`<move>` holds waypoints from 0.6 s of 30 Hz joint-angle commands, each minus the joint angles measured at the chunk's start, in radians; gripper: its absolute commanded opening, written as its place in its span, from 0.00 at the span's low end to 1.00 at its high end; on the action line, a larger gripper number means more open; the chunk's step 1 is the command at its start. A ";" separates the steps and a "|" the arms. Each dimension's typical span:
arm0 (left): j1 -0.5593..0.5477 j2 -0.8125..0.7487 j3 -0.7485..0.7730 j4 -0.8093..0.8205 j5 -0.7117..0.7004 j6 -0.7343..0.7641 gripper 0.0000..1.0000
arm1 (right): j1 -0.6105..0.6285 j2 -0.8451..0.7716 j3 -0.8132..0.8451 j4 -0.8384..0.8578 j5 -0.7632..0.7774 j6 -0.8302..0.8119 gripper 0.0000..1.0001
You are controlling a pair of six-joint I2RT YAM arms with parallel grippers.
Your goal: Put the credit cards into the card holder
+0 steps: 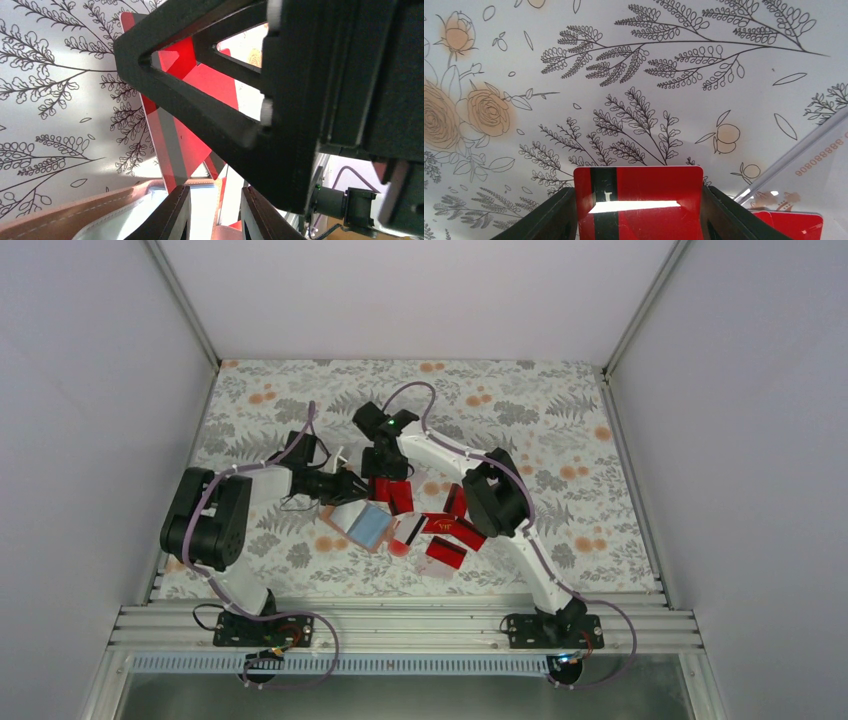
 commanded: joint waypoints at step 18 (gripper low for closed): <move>-0.005 0.040 0.070 0.044 -0.005 -0.055 0.27 | -0.022 -0.121 -0.087 0.055 -0.066 0.033 0.59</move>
